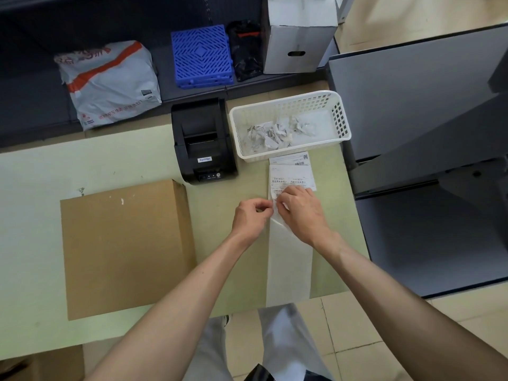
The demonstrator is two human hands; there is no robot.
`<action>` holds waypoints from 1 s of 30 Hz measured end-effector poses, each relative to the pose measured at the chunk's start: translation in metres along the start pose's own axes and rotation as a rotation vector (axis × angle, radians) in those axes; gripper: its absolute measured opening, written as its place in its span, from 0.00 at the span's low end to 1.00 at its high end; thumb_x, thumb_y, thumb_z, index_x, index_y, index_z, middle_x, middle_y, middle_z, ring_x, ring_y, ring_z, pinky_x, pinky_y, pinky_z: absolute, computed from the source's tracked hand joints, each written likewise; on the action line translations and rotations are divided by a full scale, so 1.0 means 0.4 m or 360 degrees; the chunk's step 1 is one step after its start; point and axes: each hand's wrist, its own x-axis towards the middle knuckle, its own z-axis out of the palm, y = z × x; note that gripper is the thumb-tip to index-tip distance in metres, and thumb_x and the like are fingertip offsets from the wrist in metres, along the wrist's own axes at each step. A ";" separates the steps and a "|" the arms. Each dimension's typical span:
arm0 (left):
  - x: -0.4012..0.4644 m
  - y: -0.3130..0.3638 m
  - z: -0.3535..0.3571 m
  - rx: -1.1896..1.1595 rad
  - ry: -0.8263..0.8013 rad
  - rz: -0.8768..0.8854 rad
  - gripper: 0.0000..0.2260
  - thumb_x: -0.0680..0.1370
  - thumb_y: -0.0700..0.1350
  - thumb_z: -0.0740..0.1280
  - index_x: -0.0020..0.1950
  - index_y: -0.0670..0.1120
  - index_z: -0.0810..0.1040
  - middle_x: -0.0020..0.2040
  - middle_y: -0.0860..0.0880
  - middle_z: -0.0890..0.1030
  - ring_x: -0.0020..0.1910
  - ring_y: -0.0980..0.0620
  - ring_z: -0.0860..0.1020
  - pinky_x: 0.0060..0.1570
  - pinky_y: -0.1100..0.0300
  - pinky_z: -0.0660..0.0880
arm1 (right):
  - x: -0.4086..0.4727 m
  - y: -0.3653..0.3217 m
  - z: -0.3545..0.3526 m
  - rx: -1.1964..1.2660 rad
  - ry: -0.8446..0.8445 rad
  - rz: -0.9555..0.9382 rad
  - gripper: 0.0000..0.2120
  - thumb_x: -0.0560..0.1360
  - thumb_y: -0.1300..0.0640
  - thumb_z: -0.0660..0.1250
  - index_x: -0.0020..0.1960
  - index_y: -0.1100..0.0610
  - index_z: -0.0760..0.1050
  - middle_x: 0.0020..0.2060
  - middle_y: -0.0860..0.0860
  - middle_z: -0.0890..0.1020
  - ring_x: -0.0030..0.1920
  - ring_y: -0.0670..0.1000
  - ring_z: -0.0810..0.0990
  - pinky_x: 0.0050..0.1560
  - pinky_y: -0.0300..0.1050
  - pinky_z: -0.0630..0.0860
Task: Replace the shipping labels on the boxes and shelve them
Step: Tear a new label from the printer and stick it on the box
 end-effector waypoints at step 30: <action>-0.005 -0.001 -0.001 0.0120 0.0228 -0.0271 0.03 0.76 0.48 0.72 0.45 0.50 0.85 0.46 0.53 0.86 0.46 0.51 0.82 0.46 0.59 0.77 | 0.088 0.106 -0.227 0.0138 0.0364 0.0461 0.07 0.78 0.56 0.62 0.43 0.58 0.73 0.43 0.53 0.77 0.43 0.55 0.75 0.45 0.52 0.72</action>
